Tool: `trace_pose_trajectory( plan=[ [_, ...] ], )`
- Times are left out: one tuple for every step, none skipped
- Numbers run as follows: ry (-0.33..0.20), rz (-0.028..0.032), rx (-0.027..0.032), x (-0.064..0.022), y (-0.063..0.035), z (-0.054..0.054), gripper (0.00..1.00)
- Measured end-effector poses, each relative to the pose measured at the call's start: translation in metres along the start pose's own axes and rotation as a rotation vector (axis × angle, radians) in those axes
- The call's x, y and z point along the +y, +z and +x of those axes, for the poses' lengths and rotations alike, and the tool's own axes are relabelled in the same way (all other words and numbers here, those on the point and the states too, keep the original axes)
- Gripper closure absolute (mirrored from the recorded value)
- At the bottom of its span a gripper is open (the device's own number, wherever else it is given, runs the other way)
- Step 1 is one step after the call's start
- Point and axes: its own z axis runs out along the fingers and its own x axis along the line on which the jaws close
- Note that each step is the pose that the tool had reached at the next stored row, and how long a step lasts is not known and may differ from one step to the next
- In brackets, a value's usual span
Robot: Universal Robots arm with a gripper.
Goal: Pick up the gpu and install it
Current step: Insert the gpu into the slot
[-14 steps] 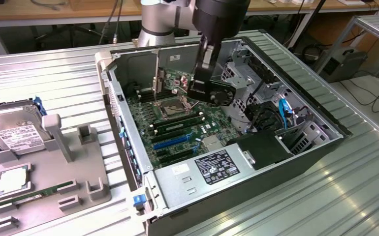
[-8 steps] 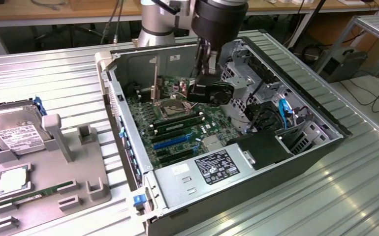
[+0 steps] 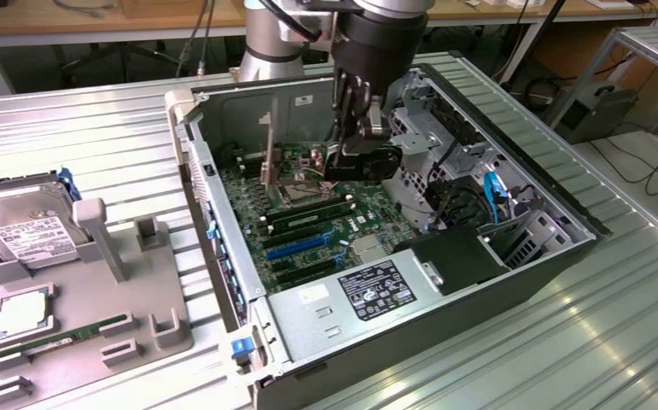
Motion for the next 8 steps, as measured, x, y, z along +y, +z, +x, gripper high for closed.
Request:
trace_pose_trajectory(
  plan=[
    [-0.024, -0.0006, 0.0004, 0.0000, 0.0011, 0.0000, 0.74],
    [-0.048, -0.0012, 0.0009, 0.0000, 0.0021, 0.0001, 0.74],
    [-0.069, -0.0019, 0.0013, 0.0000, 0.0030, 0.0001, 0.74],
    [-0.086, -0.0023, 0.0016, -0.0001, 0.0038, 0.0001, 0.74],
    [-0.110, -0.0028, 0.0019, -0.0001, 0.0049, 0.0001, 0.74],
    [-0.127, -0.0033, 0.0022, -0.0001, 0.0058, 0.0001, 0.74],
    [-0.146, -0.0038, 0.0026, -0.0002, 0.0070, 0.0003, 0.74],
    [-0.157, -0.0041, 0.0028, -0.0002, 0.0086, 0.0008, 0.74]
  ],
)
